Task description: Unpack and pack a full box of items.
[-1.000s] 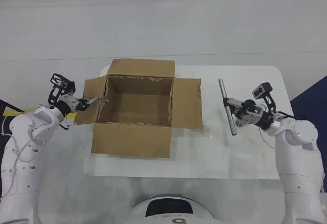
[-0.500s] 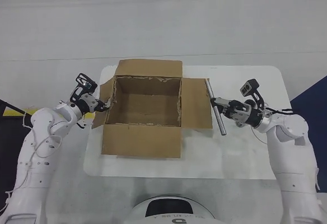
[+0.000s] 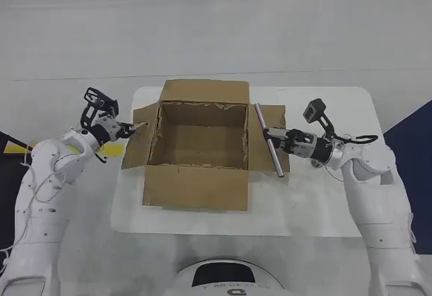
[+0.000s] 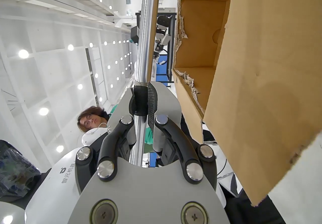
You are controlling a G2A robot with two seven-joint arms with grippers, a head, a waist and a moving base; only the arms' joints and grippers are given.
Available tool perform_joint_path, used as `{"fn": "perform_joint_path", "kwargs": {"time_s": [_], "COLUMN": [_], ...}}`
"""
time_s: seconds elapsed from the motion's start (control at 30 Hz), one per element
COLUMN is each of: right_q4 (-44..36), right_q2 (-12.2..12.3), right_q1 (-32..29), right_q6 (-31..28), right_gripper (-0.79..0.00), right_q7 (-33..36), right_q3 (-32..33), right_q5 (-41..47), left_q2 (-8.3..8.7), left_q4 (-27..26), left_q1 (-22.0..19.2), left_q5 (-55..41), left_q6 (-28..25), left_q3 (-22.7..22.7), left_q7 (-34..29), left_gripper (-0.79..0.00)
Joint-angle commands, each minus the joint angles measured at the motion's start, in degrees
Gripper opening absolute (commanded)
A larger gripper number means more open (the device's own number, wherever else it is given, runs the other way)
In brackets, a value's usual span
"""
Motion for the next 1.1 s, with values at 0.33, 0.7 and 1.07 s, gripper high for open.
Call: {"fn": "perform_joint_path", "kwargs": {"time_s": [0.33, 0.7, 1.07], "right_q4": [3.3, 5.5, 8.7], "right_q2": [-1.8, -3.8, -6.2], "right_q1": [10.8, 15.8, 19.6], "right_q6": [5.7, 8.6, 14.0], "right_gripper": [-0.785, -0.785, -0.745], "right_q7": [-9.7, -24.8, -29.3], "right_q3": [-15.5, -27.1, -38.1], "right_q5": [-7.7, -20.6, -31.1], "left_q2": [2.2, 2.62, 2.88], "left_q4": [6.6, 11.9, 17.2], "left_q1": [-1.0, -2.8, -6.0], "left_q5": [-9.5, -7.1, -5.9], "left_q6": [-2.2, -0.9, -0.2], "left_q3": [-10.8, -8.8, -6.6], "left_q7": [-3.0, -2.0, -0.5], "left_gripper": [0.0, 0.0, 0.0]}}
